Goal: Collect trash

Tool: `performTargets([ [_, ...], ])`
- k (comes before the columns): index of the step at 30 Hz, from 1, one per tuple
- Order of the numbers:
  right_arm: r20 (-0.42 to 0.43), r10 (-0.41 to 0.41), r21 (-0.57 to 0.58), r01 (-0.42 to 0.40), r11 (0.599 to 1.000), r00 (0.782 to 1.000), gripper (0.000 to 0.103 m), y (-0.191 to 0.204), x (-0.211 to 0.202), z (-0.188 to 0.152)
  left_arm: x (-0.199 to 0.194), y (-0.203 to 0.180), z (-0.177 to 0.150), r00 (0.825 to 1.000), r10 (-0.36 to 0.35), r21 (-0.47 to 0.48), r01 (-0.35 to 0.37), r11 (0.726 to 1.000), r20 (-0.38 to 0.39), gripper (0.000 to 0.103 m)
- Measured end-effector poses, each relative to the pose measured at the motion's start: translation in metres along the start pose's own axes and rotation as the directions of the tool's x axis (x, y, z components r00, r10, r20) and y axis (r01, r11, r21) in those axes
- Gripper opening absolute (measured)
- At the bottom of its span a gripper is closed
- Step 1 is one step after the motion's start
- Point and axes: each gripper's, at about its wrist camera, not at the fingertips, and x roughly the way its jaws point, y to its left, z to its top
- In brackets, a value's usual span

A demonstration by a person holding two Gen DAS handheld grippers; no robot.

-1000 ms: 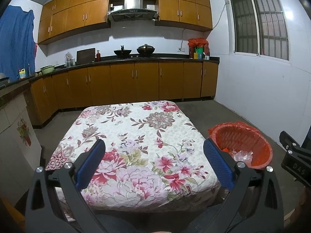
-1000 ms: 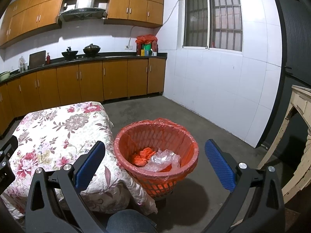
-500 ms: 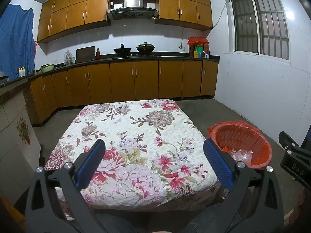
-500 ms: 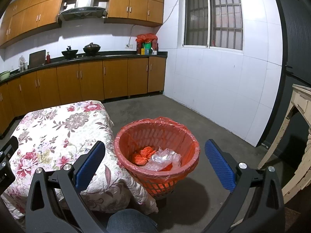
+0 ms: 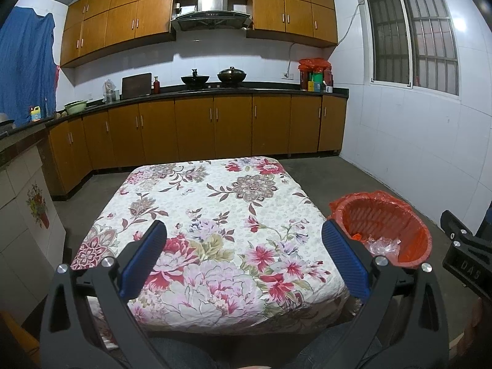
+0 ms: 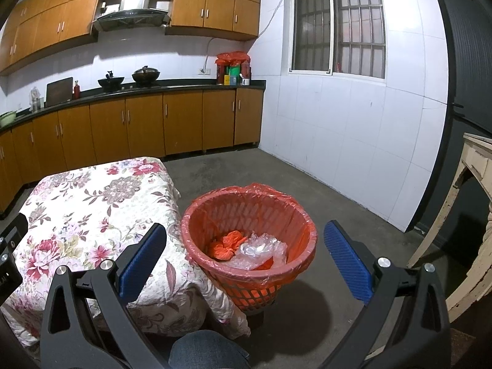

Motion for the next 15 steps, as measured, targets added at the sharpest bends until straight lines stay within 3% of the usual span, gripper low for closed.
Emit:
performTargets([
  [15,-0.004,0.000,0.000,0.000,1.000,1.000,0.101,0.0007,0.0012,-0.0016,0.0007,0.0001,-0.0025,1.000,0.003,-0.001,-0.003,1.000,-0.007,0.099],
])
